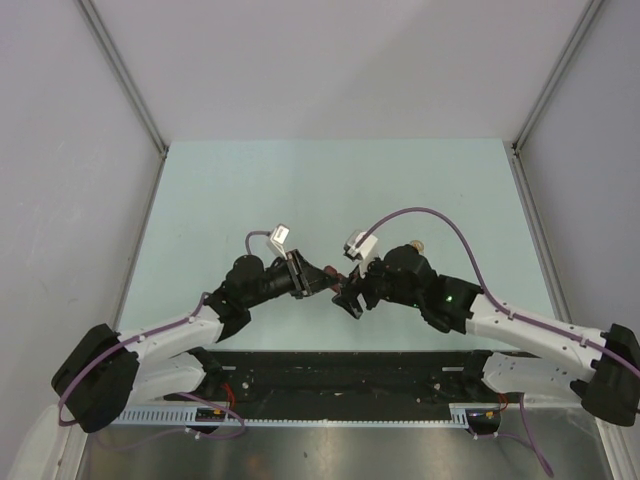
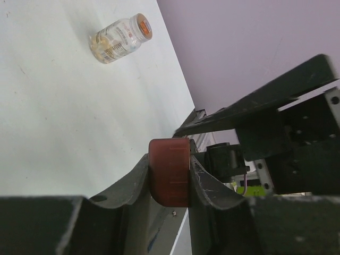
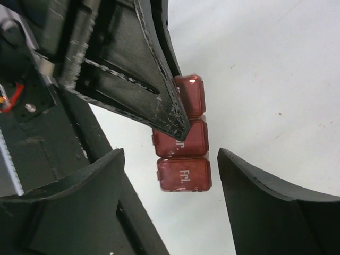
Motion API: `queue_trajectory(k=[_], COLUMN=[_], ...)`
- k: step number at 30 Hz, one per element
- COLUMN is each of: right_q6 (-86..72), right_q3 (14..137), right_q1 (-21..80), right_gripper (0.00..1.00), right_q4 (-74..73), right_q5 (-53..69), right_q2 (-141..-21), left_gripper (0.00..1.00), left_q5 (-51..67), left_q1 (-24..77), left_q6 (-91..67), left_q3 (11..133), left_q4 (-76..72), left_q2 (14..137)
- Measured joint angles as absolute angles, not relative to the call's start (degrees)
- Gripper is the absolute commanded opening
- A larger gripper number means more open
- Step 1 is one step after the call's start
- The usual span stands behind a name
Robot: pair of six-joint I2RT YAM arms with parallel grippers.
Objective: Sort the pills into containers
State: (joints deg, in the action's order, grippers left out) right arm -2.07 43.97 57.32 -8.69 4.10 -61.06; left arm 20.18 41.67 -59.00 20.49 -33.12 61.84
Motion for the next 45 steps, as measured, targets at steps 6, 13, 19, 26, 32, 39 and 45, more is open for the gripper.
queue_trajectory(k=[6,13,19,26,32,39,45], right_q6=[-9.74,-27.53,-40.75,-48.47,-52.36,-53.45,-53.58], right_q3=[44.07,44.03,39.00,34.52,31.31,30.52,30.52], right_q1=[56.49,51.77,51.11,49.89,48.14,48.14,48.14], right_gripper=[0.77,0.76,0.76,0.73,0.64,0.63,0.57], right_q4=[-7.77,-6.59,1.39,10.70,18.26,22.02,24.97], right_q5=[3.20,-0.73,-1.08,2.26,5.82,7.70,8.56], right_q2=[-53.17,-48.77,-45.45,-45.08,-46.30,-47.72,-48.84], left_gripper=[0.00,0.00,0.00,0.00,0.01,0.00,0.01], left_q5=[19.70,16.71,13.87,13.19,13.19,13.21,13.23], left_q1=[41.69,41.65,41.25,40.71,40.69,40.69,40.69], left_q6=[-59.11,-60.10,-62.11,-64.05,-65.60,-66.72,-67.61], left_q3=[20.49,22.94,24.99,25.47,25.50,25.50,25.50], left_q4=[-32.84,-32.77,-33.36,-33.32,-33.34,-33.82,-33.91], left_q2=[60.62,55.09,52.40,52.10,50.81,48.97,48.99])
